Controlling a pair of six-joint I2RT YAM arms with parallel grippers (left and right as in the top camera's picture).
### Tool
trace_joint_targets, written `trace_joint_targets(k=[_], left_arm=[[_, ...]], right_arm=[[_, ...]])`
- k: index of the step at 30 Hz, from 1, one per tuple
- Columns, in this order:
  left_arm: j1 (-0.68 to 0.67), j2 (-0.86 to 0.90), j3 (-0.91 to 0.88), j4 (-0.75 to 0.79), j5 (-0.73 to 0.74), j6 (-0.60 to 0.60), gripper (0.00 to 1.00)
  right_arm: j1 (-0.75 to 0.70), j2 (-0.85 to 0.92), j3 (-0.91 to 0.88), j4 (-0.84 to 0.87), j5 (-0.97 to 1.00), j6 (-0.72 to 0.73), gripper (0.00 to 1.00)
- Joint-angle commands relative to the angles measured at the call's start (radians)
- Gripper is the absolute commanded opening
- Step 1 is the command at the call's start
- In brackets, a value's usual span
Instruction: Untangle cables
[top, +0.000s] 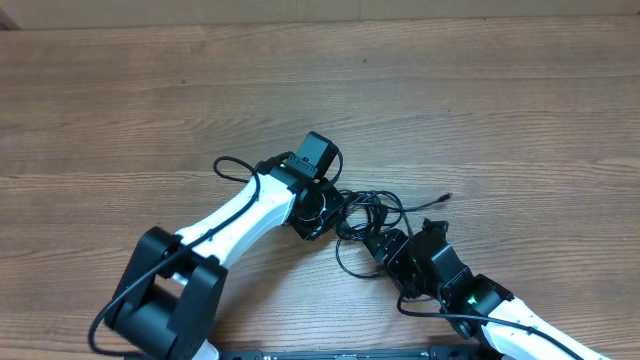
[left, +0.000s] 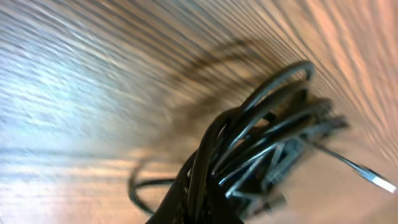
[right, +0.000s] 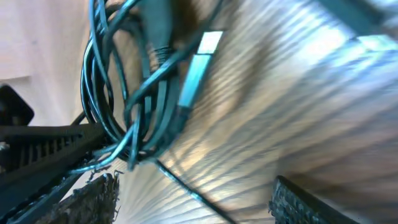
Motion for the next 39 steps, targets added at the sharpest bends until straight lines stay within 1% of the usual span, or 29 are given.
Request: trace_joint_targets(k=[1,4,8,13,14,17,18,21,22,23,24,25,26,28,30,31,35,39], left_arm=[[-0.001,-0.098,-0.005,0.003,0.123,0.081,0.04],[0.001,-0.150,-0.005,0.027,0.193,0.085,0.04],[0.000,-0.195,-0.005,0.051,0.250,0.089,0.04],[0.001,-0.214,-0.005,0.103,0.364,0.117,0.04],[0.002,-0.214,-0.005,0.143,0.409,0.156,0.04],[0.002,-0.214,-0.005,0.195,0.415,0.273,0.04],[0.003,-0.214,-0.005,0.205,0.414,0.330,0.04],[0.023,-0.214,-0.005,0.198,0.415,0.557,0.04],[0.032,-0.214,-0.005,0.188,0.415,0.601,0.04],[0.047,-0.214,-0.005,0.177,0.415,0.653,0.04],[0.066,-0.214,-0.005,0.169,0.415,0.703,0.04],[0.102,-0.214,-0.005,0.151,0.415,0.755,0.04],[0.127,-0.214,-0.005,0.142,0.415,0.770,0.04],[0.173,-0.215,-0.005,0.120,0.422,0.792,0.04],[0.214,-0.220,-0.005,0.098,0.462,0.843,0.04],[0.231,-0.224,-0.005,0.089,0.483,0.872,0.04],[0.257,-0.251,-0.005,0.076,0.549,0.979,0.04],[0.256,-0.295,-0.005,0.049,0.555,1.071,0.04]], right_arm=[[0.000,0.001,-0.008,0.000,-0.020,0.002,0.77],[0.000,0.002,-0.008,-0.023,-0.017,-0.009,0.76],[0.000,0.002,-0.008,-0.072,0.017,-0.008,0.69],[0.000,0.001,-0.008,-0.068,0.046,-0.005,0.62],[0.000,0.002,-0.008,-0.072,0.070,-0.005,0.62],[0.000,0.001,-0.008,-0.067,0.071,-0.005,0.63],[0.000,0.001,-0.008,-0.064,0.069,-0.005,0.63],[0.000,0.001,-0.008,-0.064,0.051,-0.005,0.63],[0.000,0.001,-0.008,-0.064,0.031,-0.006,0.63],[0.000,0.001,-0.008,-0.063,0.006,-0.010,0.64],[0.000,0.001,-0.008,-0.064,-0.011,-0.023,0.69],[0.000,-0.003,-0.006,-0.062,-0.037,-0.058,0.71],[0.000,-0.009,-0.004,-0.058,-0.059,-0.090,0.71],[-0.002,-0.031,0.008,-0.062,-0.117,-0.187,0.77],[-0.001,-0.067,0.030,-0.081,-0.186,-0.298,0.97],[-0.001,-0.085,0.042,-0.094,-0.213,-0.333,1.00],[-0.001,-0.182,0.101,-0.207,-0.256,-0.406,1.00],[-0.001,-0.283,0.164,-0.298,-0.256,-0.496,1.00]])
